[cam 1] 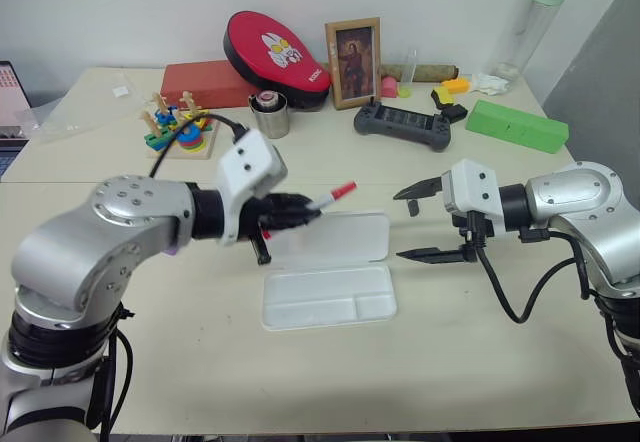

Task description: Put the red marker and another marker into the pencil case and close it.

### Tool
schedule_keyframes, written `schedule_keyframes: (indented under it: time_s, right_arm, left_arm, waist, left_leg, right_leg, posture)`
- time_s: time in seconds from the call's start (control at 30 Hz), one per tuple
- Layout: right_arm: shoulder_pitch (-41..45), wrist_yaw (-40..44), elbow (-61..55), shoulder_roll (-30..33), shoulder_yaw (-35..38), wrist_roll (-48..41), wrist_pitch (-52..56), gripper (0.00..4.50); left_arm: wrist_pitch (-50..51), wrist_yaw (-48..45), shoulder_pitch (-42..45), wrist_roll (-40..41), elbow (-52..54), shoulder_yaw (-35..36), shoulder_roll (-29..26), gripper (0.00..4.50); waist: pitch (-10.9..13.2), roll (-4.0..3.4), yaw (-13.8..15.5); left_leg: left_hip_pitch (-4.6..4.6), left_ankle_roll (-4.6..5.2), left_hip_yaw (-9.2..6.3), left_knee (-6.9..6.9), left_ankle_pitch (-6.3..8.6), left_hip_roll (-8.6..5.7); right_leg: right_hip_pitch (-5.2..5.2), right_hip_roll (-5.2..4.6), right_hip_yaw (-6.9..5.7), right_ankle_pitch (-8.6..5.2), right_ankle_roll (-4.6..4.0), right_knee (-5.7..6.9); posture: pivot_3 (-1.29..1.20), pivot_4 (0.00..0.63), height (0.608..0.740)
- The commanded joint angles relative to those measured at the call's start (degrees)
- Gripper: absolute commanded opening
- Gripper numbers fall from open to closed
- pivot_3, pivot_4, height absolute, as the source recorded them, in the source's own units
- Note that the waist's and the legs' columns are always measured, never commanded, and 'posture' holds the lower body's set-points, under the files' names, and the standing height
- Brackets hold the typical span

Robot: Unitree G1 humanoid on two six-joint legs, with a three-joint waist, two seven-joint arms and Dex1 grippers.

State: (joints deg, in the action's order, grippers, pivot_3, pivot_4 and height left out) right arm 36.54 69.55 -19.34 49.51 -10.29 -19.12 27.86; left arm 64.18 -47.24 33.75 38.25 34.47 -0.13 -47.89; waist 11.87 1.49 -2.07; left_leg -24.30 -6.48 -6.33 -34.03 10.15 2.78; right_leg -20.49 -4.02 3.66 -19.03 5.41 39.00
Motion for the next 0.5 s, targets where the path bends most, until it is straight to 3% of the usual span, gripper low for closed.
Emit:
schedule_keyframes:
  time_s: [0.03, 0.5]
  right_arm:
    - [0.2, 0.3, -0.9, 1.1, 1.7, 0.0, -0.9, 4.5]
    - [0.0, -0.3, -0.9, 1.9, 1.9, 0.1, -0.3, 4.5]
  left_arm:
    - [-3.6, -2.5, -1.8, 0.6, 0.8, -1.7, -0.3, 0.42]
    - [-14.3, -9.8, -4.0, -6.6, -7.2, -14.5, 0.1, 0.42]
  waist:
    - [0.0, 0.0, 0.0]
    - [0.0, -0.01, 0.1]
  left_leg:
    - [0.0, 0.0, 0.0, 0.0, 0.0, 0.0]
    - [0.0, 0.0, 0.0, -0.02, 0.0, 0.0]
  right_leg:
    - [0.0, 0.0, 0.0, 0.0, 0.0, 0.0]
    - [0.01, 0.0, 0.0, 0.0, 0.0, -0.01]
  posture:
    - [0.0, 0.15, 0.74]
    - [0.0, 0.15, 0.74]
